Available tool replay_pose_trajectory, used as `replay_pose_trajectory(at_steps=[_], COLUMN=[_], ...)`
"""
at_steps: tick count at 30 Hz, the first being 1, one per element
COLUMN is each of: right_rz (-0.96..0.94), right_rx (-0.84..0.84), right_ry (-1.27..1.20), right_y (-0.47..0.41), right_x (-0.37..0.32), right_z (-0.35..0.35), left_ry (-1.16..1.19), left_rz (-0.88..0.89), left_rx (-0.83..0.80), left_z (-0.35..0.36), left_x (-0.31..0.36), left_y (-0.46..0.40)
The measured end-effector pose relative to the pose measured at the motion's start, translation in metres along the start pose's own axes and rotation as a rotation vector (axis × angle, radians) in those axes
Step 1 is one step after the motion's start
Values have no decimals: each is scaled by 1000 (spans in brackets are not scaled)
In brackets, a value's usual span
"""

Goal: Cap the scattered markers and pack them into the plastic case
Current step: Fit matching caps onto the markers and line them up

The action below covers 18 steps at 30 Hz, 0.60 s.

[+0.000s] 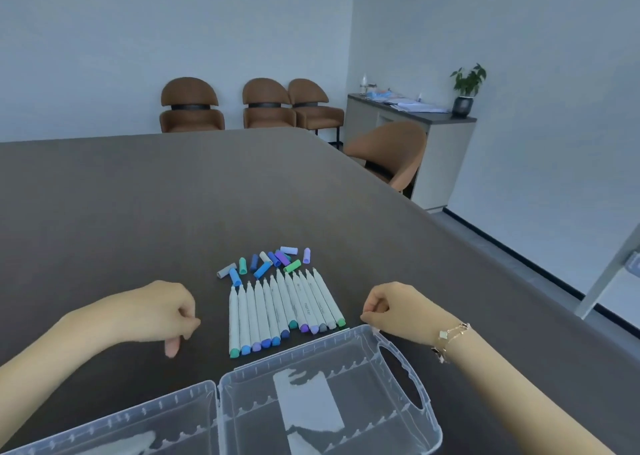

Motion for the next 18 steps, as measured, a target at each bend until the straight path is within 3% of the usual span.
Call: replay_pose_trajectory(at_steps=[3, 8, 12, 18], right_rz=[35, 99, 131, 164], right_rx=[16, 74, 102, 90], right_ry=[49, 167, 184, 47], right_y=[-10, -31, -37, -37], right_x=[-12, -36, -39, -41], right_z=[1, 12, 19, 29], left_ry=[43, 61, 30, 115], left_rz=[125, 430, 536, 429], left_rx=[196, 375, 356, 279], left_z=[-27, -46, -35, -35], left_x=[11, 47, 82, 102], left_y=[-25, -69, -94, -119])
Point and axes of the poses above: each hand's wrist, its own y-axis away from the middle knuckle, its own z-axis out of the palm, x = y × z, the point moved 4 cm from there along -y, towards the middle knuckle, and after that the axes turned 3 degrees about y, right-handed, at the moved point
